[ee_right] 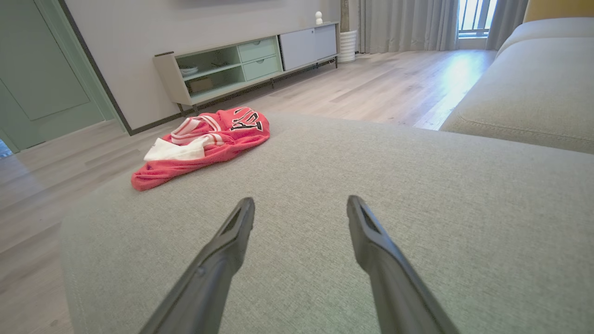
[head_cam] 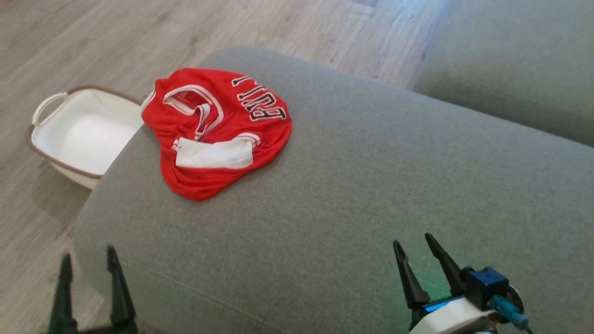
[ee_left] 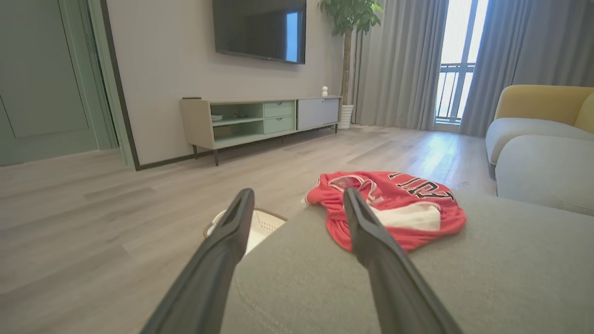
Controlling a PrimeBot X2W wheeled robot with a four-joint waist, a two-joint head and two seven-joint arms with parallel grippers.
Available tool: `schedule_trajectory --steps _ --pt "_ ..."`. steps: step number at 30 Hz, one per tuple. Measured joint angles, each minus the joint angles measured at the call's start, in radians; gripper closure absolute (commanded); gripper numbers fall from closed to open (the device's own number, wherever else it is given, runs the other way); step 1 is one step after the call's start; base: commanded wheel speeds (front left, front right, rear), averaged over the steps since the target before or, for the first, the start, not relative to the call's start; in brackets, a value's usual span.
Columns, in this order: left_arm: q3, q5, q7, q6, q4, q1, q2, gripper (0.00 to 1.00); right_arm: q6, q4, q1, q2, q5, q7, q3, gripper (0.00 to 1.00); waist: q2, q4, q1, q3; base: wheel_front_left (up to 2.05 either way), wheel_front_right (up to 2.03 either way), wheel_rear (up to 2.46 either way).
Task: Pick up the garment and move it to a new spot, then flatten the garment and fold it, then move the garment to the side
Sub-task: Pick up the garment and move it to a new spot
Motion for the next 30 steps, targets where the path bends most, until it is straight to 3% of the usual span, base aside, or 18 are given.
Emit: schedule_trajectory --steps 3,8,15,22,30 --pt "0.012 0.006 0.0 -0.022 -0.017 -0.076 0.022 0.0 0.0 -0.001 -0.005 -0.004 -0.028 0.0 -0.017 0.0 0.0 0.004 0.0 0.04 0.0 0.0 0.0" --pt "0.034 0.006 0.0 -0.07 0.003 -0.352 0.086 0.0 0.0 -0.001 -0.068 -0.051 -0.08 0.0 -0.034 0.0 0.0 0.011 0.0001 0.131 0.0 0.0 0.0" --pt "0.008 -0.044 0.032 -0.161 0.321 -0.777 0.157 0.0 0.0 -0.019 -0.176 -0.138 -0.138 0.0 -0.089 0.0 0.0 0.021 0.0004 0.283 0.0 0.0 0.0" --pt "-0.122 -0.202 0.208 -0.193 0.719 -1.145 0.158 0.0 0.0 -0.134 -0.22 -0.212 -0.169 0.034 -0.1 0.0 -0.0001 0.02 0.0002 0.417 0.0 0.0 0.0" --pt "-0.421 -0.515 0.463 -0.201 0.923 -1.213 0.182 0.0 0.0 -0.284 -0.223 -0.219 -0.193 0.091 -0.123 0.0 -0.0001 -0.02 0.0001 0.491 0.0 0.0 0.0"
